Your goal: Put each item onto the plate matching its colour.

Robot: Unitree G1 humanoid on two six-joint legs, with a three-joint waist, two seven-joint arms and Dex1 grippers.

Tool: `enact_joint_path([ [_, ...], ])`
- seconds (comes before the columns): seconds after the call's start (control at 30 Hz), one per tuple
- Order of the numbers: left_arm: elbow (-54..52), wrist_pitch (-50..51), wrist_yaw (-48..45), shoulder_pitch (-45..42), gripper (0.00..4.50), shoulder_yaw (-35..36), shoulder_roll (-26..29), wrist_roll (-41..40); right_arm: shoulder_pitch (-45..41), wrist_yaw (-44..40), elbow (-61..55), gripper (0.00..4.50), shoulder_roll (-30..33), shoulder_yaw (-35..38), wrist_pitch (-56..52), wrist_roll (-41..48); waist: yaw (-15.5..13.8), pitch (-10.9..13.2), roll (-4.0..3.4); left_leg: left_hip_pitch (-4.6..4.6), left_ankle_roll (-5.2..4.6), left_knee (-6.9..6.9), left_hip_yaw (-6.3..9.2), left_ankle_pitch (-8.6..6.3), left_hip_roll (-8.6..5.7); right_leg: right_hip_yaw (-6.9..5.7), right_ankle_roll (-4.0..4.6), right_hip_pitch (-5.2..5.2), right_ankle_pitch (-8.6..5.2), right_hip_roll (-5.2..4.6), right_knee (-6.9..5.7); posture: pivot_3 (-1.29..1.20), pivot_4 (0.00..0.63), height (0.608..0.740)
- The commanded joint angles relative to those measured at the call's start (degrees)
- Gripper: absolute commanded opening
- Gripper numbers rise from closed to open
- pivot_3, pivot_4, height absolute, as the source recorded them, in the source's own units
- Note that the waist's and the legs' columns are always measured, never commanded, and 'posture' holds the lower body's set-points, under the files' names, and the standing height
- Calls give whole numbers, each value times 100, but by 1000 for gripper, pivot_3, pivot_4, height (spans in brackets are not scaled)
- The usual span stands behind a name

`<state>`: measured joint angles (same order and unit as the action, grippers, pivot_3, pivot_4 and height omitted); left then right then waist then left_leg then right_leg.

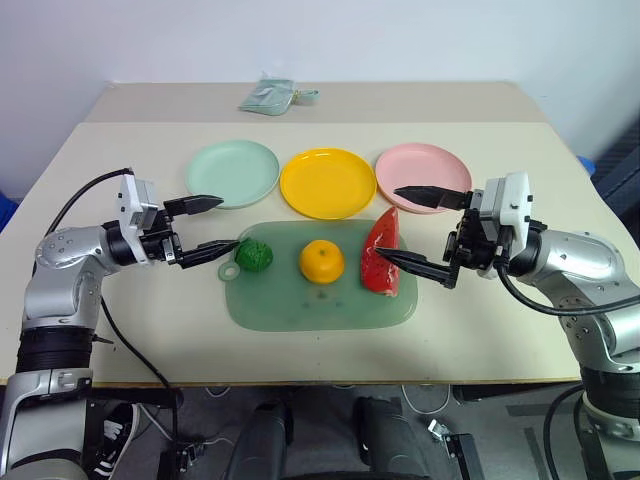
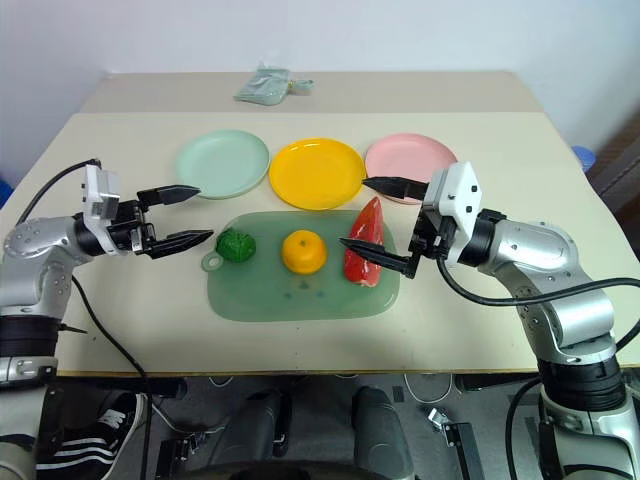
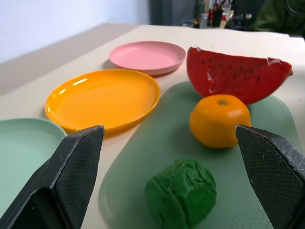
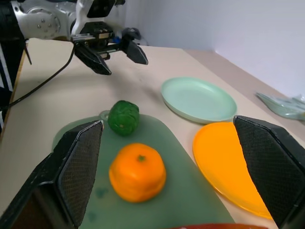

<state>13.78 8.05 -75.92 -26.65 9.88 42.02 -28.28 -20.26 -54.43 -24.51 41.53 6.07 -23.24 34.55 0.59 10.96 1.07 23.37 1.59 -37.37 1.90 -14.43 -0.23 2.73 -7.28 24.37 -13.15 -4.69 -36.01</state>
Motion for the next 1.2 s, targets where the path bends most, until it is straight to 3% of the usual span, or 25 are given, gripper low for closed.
enact_joint_path([
  [0.03,-472,168,-140,155,4500,-127,123,-39,-65,-287,-20,4472,121,139,138,130,18,0,0,0,0,1,0,0,0,0,0,0,0,1,0,0,150,740],
  [0.23,-276,-46,181,64,4500,-413,-29,463,-307,-768,36,4472,444,82,-237,451,12,0,0,-2,0,3,0,0,2,0,1,1,0,3,0,0,150,740],
  [0.43,145,-441,691,-154,4500,-785,-303,1101,-410,-707,-6,4472,454,53,-363,430,7,0,0,-1,0,1,0,0,1,0,0,0,0,3,-1,0,150,740],
  [0.7,563,-445,328,-236,4500,-1290,-493,1329,-399,-591,-255,4472,502,-3,-404,358,11,0,0,-1,0,2,0,0,1,0,0,1,0,3,-1,0,150,740],
  [0.8,669,-485,438,-273,3671,-1341,-579,1419,-366,-578,-315,4500,515,-11,-421,362,12,0,0,-1,0,1,0,0,1,0,0,1,0,3,0,0,150,740],
  [0.87,580,-524,535,-306,2787,-1203,-662,1300,-350,-525,-346,4500,493,18,-450,395,3,0,0,-1,0,1,0,0,1,0,0,1,0,3,-1,0,150,740],
  [1.03,774,-224,910,-658,2787,-850,-701,1121,-306,-387,-339,4500,375,-3,-364,336,10,0,0,0,0,-1,2,0,1,-1,0,1,0,2,-2,0,150,740],
  [1.1,1344,-571,1917,-1081,2787,-693,-820,1546,-366,-255,-318,4500,259,-87,-317,257,10,0,0,-1,0,-1,2,0,1,-1,0,1,0,2,-2,0,150,740],
  [1.2,2311,-79,3544,-1972,2787,-480,-971,1924,-668,-7,-7,4500,48,-249,-387,88,4,1,5,1,0,-9,7,0,0,-4,-1,1,1,4,-7,0,150,740],
])
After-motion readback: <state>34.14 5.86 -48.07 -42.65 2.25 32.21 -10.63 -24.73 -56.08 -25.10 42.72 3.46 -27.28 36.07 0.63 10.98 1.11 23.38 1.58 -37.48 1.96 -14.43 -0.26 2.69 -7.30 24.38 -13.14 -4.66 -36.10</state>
